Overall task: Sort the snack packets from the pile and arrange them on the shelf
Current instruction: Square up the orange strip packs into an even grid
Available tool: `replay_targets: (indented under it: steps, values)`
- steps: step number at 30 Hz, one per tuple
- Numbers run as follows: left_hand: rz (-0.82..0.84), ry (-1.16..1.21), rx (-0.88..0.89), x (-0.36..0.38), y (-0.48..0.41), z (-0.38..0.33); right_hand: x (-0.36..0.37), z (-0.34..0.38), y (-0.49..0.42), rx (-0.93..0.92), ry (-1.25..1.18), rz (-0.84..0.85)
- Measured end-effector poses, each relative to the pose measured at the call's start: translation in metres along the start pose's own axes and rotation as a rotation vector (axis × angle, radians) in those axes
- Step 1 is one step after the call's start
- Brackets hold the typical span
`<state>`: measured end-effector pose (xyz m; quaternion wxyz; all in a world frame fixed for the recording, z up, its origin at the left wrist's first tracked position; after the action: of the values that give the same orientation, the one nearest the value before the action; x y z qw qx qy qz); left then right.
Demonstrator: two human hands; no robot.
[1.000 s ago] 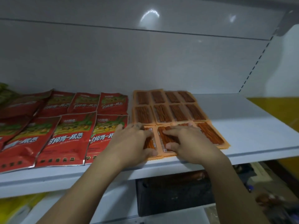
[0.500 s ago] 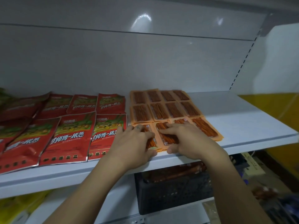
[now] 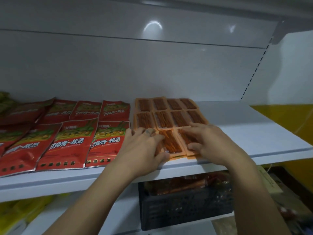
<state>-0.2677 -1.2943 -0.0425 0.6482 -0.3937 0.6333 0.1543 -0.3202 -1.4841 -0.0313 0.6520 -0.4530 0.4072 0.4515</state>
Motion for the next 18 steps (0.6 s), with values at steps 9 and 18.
replay_targets:
  steps: [9,18]
  values:
    - [0.06,-0.019,-0.022,0.021,-0.031,-0.048,0.01,-0.035,-0.003,-0.066,-0.055,0.067]
    - [0.04,-0.038,-0.1,0.023,-0.038,-0.071,0.002,-0.052,-0.002,-0.174,-0.111,-0.025]
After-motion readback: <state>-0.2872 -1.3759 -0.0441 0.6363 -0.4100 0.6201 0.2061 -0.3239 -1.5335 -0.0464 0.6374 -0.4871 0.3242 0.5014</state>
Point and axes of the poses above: each hand's wrist, its own y-axis away from the middle knuckle, its own x-axis out of the palm, z = x × y, the point moved 4 cm from there along -y, towards the middle knuckle, and after that the axes turned 11 degrees about -z, right-handed, at the moved point
